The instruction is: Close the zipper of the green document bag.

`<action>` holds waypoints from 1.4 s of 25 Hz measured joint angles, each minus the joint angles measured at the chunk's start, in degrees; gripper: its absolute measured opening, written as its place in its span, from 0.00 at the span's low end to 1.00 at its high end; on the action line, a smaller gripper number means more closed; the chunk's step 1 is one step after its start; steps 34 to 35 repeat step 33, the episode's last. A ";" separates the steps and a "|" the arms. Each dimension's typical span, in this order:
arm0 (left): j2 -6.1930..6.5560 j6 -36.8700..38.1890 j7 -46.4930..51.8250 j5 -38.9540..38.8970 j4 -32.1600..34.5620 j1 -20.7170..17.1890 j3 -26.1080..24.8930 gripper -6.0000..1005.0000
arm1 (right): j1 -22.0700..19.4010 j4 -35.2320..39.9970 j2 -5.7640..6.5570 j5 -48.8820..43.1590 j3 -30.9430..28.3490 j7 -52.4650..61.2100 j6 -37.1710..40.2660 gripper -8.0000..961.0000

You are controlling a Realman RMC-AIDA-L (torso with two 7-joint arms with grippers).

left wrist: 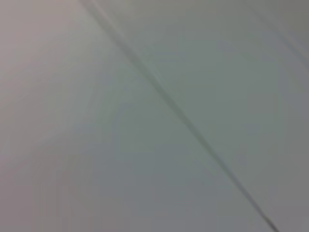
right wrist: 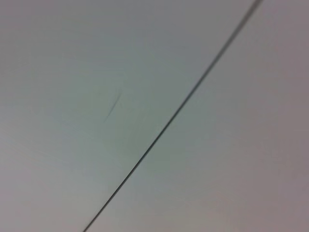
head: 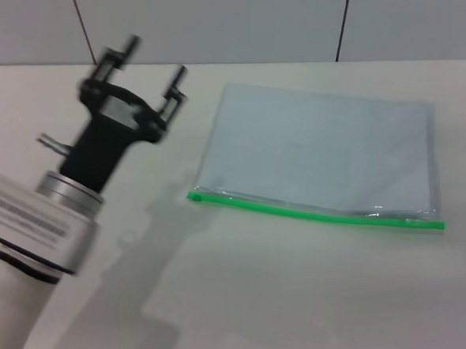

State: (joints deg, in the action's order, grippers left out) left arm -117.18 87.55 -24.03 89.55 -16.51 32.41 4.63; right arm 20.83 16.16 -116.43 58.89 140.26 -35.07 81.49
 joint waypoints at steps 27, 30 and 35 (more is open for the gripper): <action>0.46 5.67 34.13 -14.85 3.06 -2.31 -2.53 0.78 | 1.47 -0.54 0.18 -0.11 0.90 34.32 8.61 0.86; 0.45 5.63 34.14 -14.85 3.07 -2.24 -2.53 0.78 | 1.47 -0.52 0.15 -0.16 0.90 34.35 8.64 0.86; 0.42 5.61 34.16 -14.85 3.07 -2.08 -2.53 0.78 | 1.47 -0.51 0.15 -0.17 0.89 34.36 8.66 0.86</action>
